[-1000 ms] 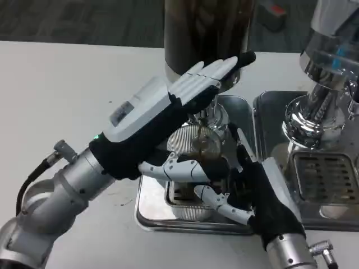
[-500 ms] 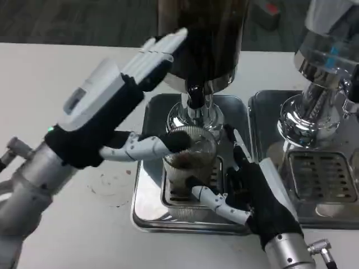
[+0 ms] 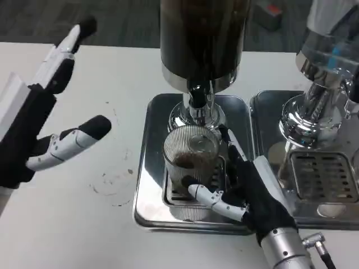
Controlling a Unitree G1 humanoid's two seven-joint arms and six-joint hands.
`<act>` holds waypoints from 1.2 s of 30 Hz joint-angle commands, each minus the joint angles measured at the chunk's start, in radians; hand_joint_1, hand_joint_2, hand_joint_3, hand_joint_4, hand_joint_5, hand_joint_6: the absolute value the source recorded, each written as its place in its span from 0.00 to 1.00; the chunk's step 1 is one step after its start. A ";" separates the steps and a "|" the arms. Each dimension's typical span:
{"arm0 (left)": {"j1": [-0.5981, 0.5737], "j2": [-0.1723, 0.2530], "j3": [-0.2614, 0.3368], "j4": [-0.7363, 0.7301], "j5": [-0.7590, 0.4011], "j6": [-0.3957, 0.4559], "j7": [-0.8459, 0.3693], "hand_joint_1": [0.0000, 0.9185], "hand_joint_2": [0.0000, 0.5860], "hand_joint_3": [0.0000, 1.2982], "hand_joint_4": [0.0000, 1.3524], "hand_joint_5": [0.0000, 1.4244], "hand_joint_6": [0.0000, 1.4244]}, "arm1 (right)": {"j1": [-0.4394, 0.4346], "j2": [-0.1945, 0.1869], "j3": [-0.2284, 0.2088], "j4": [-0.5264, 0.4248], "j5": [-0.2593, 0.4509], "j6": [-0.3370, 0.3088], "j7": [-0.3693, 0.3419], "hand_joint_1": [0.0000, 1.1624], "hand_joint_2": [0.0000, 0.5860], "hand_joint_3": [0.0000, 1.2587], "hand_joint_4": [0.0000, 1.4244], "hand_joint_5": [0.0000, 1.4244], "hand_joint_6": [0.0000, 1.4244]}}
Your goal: Grasp the cup under the faucet to collect the drink, then remove the cup.
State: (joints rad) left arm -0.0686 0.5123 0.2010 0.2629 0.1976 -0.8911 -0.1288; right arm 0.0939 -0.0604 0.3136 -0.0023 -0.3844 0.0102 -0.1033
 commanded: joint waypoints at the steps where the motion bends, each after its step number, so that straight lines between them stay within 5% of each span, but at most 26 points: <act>1: 0.053 0.011 0.049 0.004 0.069 0.017 0.064 0.00 0.26 0.00 0.00 0.02 0.00 | -0.024 -0.004 -0.007 0.021 0.017 -0.027 0.019 0.56 0.37 0.00 0.00 0.00 0.00; 9: 0.114 -0.028 0.033 0.064 0.212 0.097 0.201 0.00 0.28 0.00 0.00 0.01 0.00 | -0.052 -0.005 -0.005 0.054 0.026 -0.042 0.033 0.56 0.37 0.00 0.00 0.00 0.00; 22: 0.111 0.000 -0.067 0.259 0.298 0.168 0.332 0.00 0.28 0.00 0.00 0.00 0.00 | -0.073 0.003 -0.010 0.088 0.032 -0.067 0.034 0.57 0.38 0.00 0.00 0.00 0.00; 36: 0.095 0.028 -0.164 0.356 0.284 0.149 0.348 0.00 0.29 0.00 0.00 0.00 0.00 | -0.106 0.032 -0.008 0.155 0.075 -0.084 0.053 0.62 0.35 0.00 0.00 0.00 0.03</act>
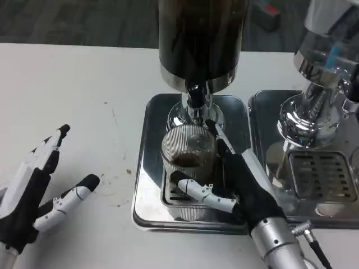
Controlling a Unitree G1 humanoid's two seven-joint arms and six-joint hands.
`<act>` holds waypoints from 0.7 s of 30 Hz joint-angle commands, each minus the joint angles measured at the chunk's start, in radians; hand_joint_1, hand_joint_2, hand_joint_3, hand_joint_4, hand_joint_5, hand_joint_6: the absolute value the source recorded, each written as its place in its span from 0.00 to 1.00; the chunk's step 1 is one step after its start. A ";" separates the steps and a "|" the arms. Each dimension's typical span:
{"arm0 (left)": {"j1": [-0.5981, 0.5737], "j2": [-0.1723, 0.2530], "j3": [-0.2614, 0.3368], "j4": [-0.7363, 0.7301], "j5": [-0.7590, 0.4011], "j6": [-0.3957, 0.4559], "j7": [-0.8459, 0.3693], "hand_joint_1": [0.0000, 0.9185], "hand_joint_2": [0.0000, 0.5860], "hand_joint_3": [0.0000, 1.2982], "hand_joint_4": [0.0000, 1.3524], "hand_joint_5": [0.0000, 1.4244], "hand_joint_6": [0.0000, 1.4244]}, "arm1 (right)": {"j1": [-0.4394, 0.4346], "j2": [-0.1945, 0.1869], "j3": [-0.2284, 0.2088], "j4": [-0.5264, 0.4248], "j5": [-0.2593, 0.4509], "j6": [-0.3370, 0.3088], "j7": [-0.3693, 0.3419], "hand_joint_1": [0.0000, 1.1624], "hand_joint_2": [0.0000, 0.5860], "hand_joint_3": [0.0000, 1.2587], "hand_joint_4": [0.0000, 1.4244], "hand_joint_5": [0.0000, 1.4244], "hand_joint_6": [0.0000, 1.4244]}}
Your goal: Grasp the cup under the faucet to collect the drink, then remove the cup.
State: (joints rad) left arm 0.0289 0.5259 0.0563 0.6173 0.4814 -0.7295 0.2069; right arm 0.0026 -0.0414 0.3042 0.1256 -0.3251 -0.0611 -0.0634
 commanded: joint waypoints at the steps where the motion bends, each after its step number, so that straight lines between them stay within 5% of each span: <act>1: -0.002 0.014 -0.024 0.000 0.000 -0.013 0.012 0.00 0.29 0.00 0.00 0.00 0.00 | -0.016 0.014 0.001 0.031 0.017 -0.013 0.014 0.64 0.36 0.00 0.00 0.00 0.04; 12: -0.003 0.016 -0.045 -0.010 -0.009 -0.015 0.016 0.00 0.29 0.01 0.00 0.00 0.00 | -0.017 0.024 -0.001 0.049 0.010 0.002 0.008 0.70 0.34 0.00 0.01 0.03 0.12; 21: 0.000 0.012 -0.046 -0.013 -0.021 -0.017 0.011 0.00 0.29 0.01 0.00 0.00 0.00 | -0.014 0.029 -0.001 0.049 -0.003 0.001 -0.010 0.74 0.36 0.03 0.11 0.12 0.22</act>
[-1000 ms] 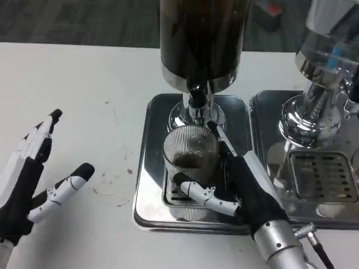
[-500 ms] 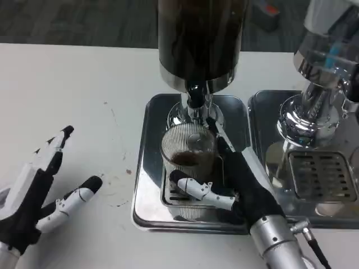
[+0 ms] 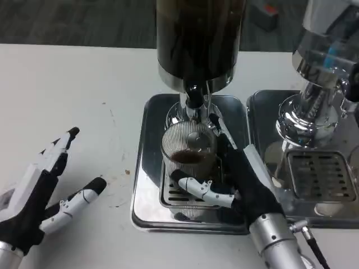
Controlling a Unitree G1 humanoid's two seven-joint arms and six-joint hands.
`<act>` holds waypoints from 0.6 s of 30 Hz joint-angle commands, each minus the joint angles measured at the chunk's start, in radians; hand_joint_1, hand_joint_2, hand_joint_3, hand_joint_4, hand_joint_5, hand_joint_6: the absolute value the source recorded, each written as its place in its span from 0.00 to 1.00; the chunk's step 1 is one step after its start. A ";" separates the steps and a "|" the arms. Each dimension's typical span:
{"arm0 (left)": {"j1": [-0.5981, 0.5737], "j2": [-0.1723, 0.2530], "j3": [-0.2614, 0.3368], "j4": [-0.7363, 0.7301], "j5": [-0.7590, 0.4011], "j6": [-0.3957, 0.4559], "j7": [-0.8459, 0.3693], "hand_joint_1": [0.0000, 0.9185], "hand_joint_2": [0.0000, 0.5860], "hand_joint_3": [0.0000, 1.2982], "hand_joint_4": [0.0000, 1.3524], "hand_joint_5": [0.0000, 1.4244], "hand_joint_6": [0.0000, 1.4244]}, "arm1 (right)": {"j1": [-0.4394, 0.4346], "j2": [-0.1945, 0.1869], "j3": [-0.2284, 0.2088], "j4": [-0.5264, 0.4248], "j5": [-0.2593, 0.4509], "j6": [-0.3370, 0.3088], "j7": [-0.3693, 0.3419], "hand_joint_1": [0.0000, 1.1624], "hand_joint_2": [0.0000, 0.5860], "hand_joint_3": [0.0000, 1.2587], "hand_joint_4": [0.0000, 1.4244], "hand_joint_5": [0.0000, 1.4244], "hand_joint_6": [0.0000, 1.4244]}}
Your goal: Grasp the cup under the faucet to collect the drink, then remove the cup.
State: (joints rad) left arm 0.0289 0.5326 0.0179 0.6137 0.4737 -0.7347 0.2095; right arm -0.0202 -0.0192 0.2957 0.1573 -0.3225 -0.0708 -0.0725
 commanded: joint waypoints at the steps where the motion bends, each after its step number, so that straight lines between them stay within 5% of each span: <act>1: 0.000 0.005 -0.008 -0.010 -0.014 -0.011 0.008 0.00 0.29 0.01 0.00 0.00 0.00 | 0.009 0.008 0.007 0.017 -0.007 0.011 -0.003 0.74 0.36 0.05 0.12 0.13 0.23; 18: 0.000 0.008 -0.012 -0.011 -0.034 -0.010 0.000 0.00 0.28 0.01 0.00 0.00 0.00 | 0.014 0.031 -0.006 0.024 -0.001 0.010 -0.051 0.80 0.38 0.27 0.24 0.25 0.35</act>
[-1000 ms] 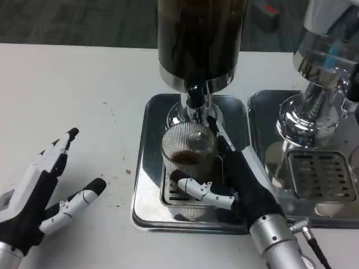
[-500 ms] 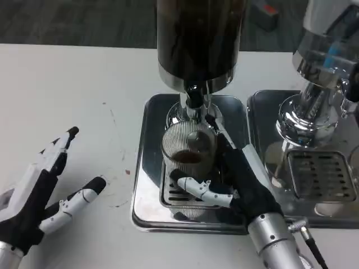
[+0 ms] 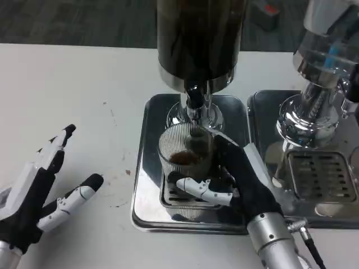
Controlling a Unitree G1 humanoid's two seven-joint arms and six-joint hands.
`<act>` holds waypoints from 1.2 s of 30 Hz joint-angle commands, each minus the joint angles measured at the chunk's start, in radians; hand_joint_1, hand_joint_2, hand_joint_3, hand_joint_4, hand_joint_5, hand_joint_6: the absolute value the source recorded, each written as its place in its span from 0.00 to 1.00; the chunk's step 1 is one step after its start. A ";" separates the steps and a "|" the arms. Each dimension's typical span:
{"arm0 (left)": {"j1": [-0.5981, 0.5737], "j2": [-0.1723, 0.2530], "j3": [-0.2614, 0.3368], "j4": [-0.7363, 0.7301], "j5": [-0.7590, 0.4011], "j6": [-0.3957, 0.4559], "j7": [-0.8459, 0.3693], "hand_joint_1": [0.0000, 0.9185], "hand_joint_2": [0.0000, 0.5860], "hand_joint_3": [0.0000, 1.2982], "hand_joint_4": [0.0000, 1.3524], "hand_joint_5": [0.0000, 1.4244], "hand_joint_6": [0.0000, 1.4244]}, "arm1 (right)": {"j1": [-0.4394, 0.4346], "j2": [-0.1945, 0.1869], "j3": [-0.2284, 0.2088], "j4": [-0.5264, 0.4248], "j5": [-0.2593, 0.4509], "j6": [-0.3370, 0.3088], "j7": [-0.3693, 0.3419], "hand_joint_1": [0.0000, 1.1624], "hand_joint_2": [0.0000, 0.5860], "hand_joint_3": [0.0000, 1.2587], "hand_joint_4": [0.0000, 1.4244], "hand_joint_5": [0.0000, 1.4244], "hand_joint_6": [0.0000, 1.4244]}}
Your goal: Grasp the cup under the faucet to collect the drink, then remove the cup.
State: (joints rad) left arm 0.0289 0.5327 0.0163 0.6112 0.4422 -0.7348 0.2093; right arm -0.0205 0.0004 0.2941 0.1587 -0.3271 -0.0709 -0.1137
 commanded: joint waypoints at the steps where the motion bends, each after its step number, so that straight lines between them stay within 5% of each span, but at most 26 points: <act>1: 0.000 0.009 -0.011 -0.008 -0.004 -0.009 -0.002 0.00 0.28 0.01 0.00 0.00 0.00 | 0.013 0.012 -0.004 0.023 0.004 0.010 -0.011 0.80 0.38 0.28 0.24 0.25 0.35; 36: -0.030 0.017 -0.045 0.013 -0.013 -0.015 -0.030 0.00 0.28 0.01 0.00 0.00 0.00 | 0.038 0.054 -0.042 -0.013 0.010 -0.063 -0.113 0.83 0.37 0.37 0.41 0.48 0.56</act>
State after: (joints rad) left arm 0.0033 0.5406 -0.0196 0.6134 0.4373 -0.7351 0.1901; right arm 0.0139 0.0429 0.2605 0.1684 -0.3222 -0.1004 -0.2071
